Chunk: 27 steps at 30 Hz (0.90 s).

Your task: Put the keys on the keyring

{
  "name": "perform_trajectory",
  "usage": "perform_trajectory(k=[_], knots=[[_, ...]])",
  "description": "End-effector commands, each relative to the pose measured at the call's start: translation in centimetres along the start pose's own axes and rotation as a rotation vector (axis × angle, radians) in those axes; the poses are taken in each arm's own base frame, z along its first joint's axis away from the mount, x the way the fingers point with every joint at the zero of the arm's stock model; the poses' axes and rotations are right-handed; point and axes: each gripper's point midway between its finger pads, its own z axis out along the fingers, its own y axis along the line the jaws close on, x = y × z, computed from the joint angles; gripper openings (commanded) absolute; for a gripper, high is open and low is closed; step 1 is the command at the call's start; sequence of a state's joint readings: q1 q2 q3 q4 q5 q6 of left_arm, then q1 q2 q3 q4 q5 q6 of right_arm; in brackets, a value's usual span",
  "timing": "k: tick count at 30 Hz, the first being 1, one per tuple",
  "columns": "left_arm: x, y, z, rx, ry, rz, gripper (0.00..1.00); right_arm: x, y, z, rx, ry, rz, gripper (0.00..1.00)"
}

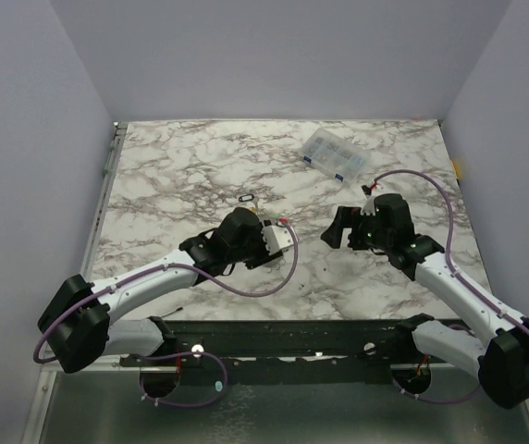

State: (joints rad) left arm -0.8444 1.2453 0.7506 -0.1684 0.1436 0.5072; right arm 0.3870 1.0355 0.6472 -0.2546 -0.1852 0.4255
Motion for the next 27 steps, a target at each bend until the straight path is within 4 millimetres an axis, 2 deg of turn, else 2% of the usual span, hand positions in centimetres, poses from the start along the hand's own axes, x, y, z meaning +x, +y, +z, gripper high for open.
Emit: perform_trajectory(k=[1, 4, 7, 11, 16, 20, 27], knots=[[0.5, 4.2, -2.3, -0.315, 0.038, -0.402, 0.48, -0.1, 2.3, 0.4, -0.064, 0.010, -0.058, 0.98], [1.9, 6.0, -3.2, -0.475, 0.062, -0.527, 0.56, 0.3, 3.9, 0.8, -0.060, 0.025, -0.095, 0.97], [3.6, 8.2, -4.0, -0.636, 0.110, -0.639, 0.57, 1.2, 5.6, 1.2, -0.051, 0.055, -0.114, 0.96], [3.5, 10.6, -4.7, -0.703, 0.132, -0.703, 0.56, 2.2, 7.1, 2.0, -0.013, 0.073, -0.097, 0.94], [3.3, 13.2, -7.2, -0.754, 0.036, -0.849, 0.57, 4.3, 9.3, 3.9, 0.039, 0.101, -0.164, 0.92], [3.6, 13.9, -8.8, -0.795, 0.015, -0.855, 0.57, 5.3, 10.8, 6.3, 0.077, 0.125, -0.213, 0.91], [5.0, 14.0, -11.7, -0.904, 0.021, -0.825, 0.57, 7.5, 13.5, 10.0, 0.122, 0.184, -0.326, 0.79]])
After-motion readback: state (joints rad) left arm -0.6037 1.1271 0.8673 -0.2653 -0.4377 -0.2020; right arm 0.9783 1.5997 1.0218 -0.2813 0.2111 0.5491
